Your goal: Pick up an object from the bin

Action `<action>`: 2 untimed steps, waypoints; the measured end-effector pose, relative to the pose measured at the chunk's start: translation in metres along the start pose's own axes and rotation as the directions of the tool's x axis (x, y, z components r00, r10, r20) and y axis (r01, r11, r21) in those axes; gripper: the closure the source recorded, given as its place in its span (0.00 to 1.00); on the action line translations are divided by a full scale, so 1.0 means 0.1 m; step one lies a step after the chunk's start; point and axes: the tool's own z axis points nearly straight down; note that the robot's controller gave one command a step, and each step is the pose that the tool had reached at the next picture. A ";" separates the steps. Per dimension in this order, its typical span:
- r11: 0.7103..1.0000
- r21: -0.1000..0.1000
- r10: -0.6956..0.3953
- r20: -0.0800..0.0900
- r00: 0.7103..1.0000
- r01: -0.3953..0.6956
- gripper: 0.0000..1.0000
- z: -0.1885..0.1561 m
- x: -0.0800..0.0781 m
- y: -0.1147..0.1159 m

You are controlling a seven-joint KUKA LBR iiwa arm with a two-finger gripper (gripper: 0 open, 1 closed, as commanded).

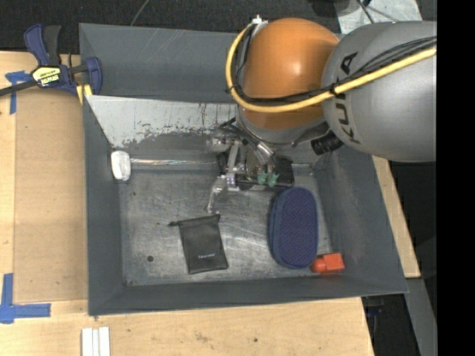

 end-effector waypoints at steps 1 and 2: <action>0.998 0.003 -0.068 -0.010 0.998 0.068 0.00 0.95 0.33 -0.35; 0.997 0.002 0.072 -0.007 0.997 -0.072 0.00 1.48 0.58 -0.55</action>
Offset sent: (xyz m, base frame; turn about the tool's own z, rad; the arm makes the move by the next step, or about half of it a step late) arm -0.0329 -0.0312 -0.0907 -0.0704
